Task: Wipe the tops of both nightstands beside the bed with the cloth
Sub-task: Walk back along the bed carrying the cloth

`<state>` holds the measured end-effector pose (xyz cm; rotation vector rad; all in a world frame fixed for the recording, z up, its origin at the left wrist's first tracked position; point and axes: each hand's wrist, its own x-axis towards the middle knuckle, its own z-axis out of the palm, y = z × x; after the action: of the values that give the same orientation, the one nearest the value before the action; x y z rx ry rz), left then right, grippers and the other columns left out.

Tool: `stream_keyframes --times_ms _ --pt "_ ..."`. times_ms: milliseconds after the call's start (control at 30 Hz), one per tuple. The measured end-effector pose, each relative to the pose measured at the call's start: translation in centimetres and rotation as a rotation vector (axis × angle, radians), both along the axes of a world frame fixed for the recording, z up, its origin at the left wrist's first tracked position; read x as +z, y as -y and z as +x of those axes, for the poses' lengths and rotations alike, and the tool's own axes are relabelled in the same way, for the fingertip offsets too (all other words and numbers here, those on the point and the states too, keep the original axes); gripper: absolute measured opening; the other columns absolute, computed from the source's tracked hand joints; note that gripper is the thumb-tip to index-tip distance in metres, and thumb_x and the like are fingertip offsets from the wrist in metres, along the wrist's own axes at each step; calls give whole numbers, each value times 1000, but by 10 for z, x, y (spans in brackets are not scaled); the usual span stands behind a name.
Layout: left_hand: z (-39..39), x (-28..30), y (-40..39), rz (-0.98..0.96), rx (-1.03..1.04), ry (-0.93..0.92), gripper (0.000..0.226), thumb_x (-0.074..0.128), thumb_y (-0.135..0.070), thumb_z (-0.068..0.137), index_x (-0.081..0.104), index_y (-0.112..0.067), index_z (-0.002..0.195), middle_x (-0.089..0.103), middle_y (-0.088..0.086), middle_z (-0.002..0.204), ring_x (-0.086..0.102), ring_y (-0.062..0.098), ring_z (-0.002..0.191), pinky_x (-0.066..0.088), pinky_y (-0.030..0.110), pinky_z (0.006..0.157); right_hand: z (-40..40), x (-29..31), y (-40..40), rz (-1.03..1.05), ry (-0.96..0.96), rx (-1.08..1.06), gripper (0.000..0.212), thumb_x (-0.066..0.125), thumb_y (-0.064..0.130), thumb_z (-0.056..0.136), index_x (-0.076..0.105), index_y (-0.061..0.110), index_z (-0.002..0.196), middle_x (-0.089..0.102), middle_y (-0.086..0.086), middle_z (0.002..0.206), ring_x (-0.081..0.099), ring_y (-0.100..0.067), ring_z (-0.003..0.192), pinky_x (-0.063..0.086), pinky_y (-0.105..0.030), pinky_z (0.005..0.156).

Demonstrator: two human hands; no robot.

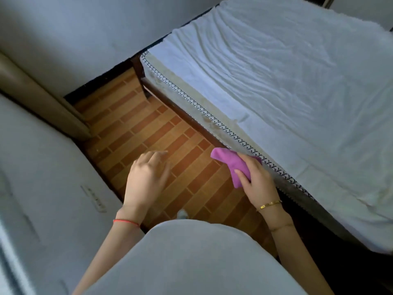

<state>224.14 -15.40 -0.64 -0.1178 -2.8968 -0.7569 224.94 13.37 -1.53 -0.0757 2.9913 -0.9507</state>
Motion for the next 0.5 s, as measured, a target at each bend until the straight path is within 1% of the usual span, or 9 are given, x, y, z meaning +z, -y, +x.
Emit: stream_keyframes --times_ms 67,167,267,333,433,500 --pt "-10 1 31 3 61 -4 29 59 -28 94 64 -15 119 66 3 117 61 21 107 54 44 88 -25 -2 32 -7 -2 43 44 54 22 94 46 19 137 57 -5 128 54 -21 116 42 -26 94" --pt "-23 2 81 10 126 -1 28 59 -26 93 64 -15 119 66 2 116 61 21 104 54 44 85 -61 -4 83 -12 -19 112 43 57 18 92 49 16 134 59 -7 126 56 -22 114 39 -22 91" --pt "-36 2 123 6 186 10 29 59 -27 94 64 -16 120 66 3 117 61 21 107 53 44 89 -90 -2 125 -27 -19 175 43 58 17 92 49 15 134 59 -7 124 56 -21 114 41 -22 91" --pt "-46 2 146 13 217 17 30 58 -28 94 63 -16 121 66 3 117 61 22 107 52 44 91 -108 -1 147 -30 -20 208 43 58 17 92 49 16 134 59 -6 125 55 -20 115 44 -25 92" --pt "-63 1 172 32 262 32 30 57 -29 94 63 -16 121 66 2 117 60 21 106 52 43 90 -137 -2 175 -18 -18 260 43 58 16 91 50 15 133 60 -6 124 55 -20 115 39 -20 91" --pt "-76 -1 186 45 299 49 31 56 -30 94 62 -17 122 66 2 118 60 20 106 53 43 90 -159 -3 194 0 -17 297 42 58 17 91 50 15 132 61 -6 122 55 -21 114 39 -21 91"
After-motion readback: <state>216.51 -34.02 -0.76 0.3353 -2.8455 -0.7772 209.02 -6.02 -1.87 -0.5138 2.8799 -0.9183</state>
